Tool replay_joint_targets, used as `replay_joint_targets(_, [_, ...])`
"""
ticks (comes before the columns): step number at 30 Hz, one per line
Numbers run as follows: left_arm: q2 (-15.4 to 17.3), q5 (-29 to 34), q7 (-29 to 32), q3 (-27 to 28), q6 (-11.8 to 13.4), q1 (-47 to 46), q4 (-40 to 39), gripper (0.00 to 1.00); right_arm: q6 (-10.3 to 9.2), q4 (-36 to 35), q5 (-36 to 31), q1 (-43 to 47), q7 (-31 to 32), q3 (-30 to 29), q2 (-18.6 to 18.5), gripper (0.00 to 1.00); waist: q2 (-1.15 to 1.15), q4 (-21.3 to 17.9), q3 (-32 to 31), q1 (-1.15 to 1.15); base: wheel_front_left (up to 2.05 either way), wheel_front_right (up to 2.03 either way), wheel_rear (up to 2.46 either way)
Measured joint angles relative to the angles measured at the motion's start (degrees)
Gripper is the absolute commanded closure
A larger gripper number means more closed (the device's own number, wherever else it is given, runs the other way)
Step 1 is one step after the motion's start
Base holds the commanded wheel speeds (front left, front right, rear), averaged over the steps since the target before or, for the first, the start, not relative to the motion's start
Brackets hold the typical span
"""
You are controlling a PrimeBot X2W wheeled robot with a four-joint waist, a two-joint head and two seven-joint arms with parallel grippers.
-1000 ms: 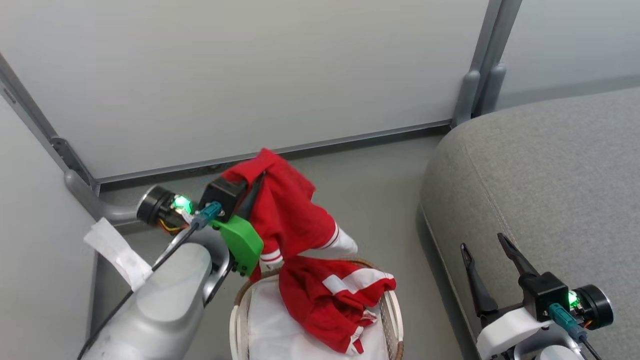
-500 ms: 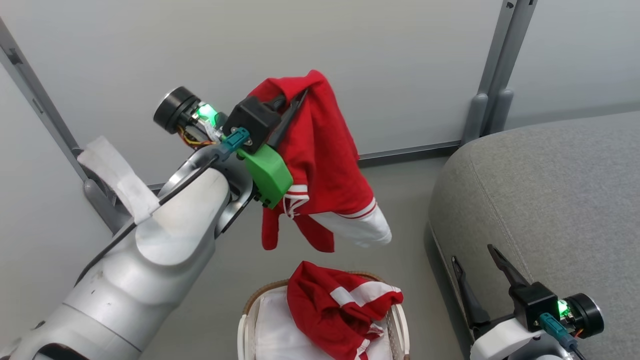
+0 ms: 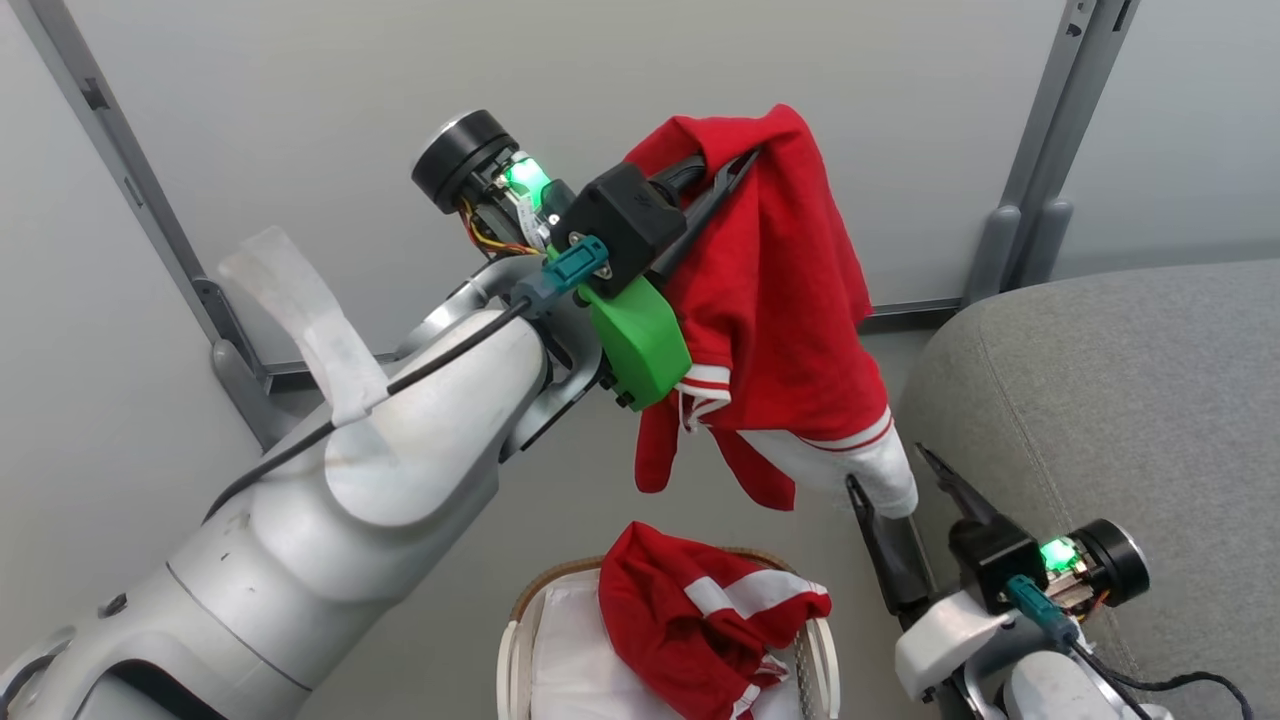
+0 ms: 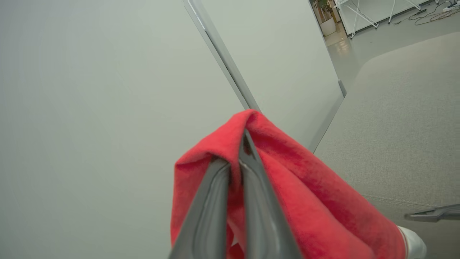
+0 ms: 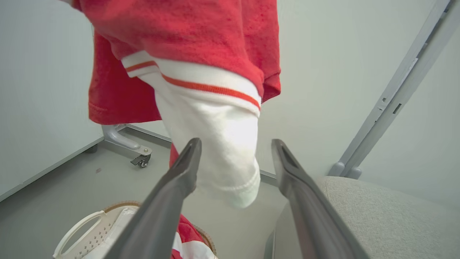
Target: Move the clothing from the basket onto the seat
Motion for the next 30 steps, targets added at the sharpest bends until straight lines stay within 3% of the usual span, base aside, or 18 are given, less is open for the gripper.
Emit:
replay_joint_targets(12, [-0.42, -1.65, 0.80, -2.04, 0.00, -0.58, -4.86, 1.00, 0.01, 9.37, -0.01, -8.89, 0.00, 3.18, -0.02, 0.00, 0.00, 2.23, 0.57, 0.00, 0.00, 0.00, 0.00])
replay_joint_targets(13, [-0.42, -1.79, 0.80, -2.05, 0.00, -0.58, -5.14, 1.00, 0.01, 9.35, 0.23, -9.72, 0.00, 3.34, 0.02, 0.08, 0.00, 2.33, 0.65, 0.00, 0.00, 0.00, 0.00])
replay_joint_targets(14, [-0.42, -2.01, 0.80, -2.05, 0.00, -0.57, -5.28, 1.00, 0.01, 9.32, 0.74, -10.37, 0.00, 3.35, 0.05, 0.51, 0.00, 2.39, 0.72, 0.00, 0.00, 0.00, 0.00])
replay_joint_targets(15, [-0.35, -2.09, 0.78, -2.03, 0.01, -0.52, -5.43, 1.00, 0.01, 9.23, 1.41, -11.02, 0.00, 3.34, 0.03, 0.62, 0.00, 2.44, 0.79, 0.00, 0.00, 0.00, 0.00])
replay_joint_targets(17, [-0.03, -2.52, 0.55, -1.91, 0.24, -0.29, -5.44, 1.00, 0.01, 9.16, 2.05, -11.89, 0.00, 3.58, -0.01, 1.00, 0.00, 2.46, 0.90, 0.00, 0.00, 0.00, 0.00])
replay_joint_targets(30, [1.92, -6.68, -2.58, 0.93, 2.58, 5.10, -2.38, 1.00, 0.01, 6.12, 2.89, -12.70, 0.00, 3.36, 0.03, 1.00, 0.00, 1.52, 1.82, 0.00, 0.00, 0.00, 0.00])
